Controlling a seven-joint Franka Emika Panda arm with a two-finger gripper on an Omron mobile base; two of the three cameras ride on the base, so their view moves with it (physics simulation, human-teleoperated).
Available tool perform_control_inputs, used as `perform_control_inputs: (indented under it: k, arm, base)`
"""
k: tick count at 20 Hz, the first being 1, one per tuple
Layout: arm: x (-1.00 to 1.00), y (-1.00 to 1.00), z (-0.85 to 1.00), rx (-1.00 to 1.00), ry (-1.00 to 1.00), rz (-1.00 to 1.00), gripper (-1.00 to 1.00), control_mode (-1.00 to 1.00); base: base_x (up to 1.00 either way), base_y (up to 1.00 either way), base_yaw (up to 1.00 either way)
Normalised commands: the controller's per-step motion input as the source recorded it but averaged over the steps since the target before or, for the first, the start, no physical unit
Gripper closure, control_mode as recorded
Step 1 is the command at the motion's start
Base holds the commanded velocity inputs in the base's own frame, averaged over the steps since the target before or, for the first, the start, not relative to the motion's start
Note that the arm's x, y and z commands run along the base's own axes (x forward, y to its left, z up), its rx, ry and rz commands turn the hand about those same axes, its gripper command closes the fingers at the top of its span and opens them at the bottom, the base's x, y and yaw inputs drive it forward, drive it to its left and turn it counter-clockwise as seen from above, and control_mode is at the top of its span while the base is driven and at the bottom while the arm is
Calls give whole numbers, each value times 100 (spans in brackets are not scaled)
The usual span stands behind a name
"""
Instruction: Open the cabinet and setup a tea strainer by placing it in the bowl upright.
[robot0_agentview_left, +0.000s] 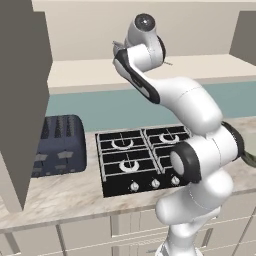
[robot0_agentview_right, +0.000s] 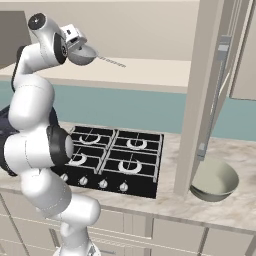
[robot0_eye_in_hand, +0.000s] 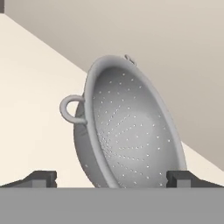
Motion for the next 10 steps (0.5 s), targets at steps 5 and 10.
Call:
perform_control_inputs:
  k: [5,10]
  arm:
    - [16,0,0,0,0,0,-100,-100]
    - [18,0,0,0,0,0,-100,-100]
  base:
    - [0,0,0]
    - [0,0,0]
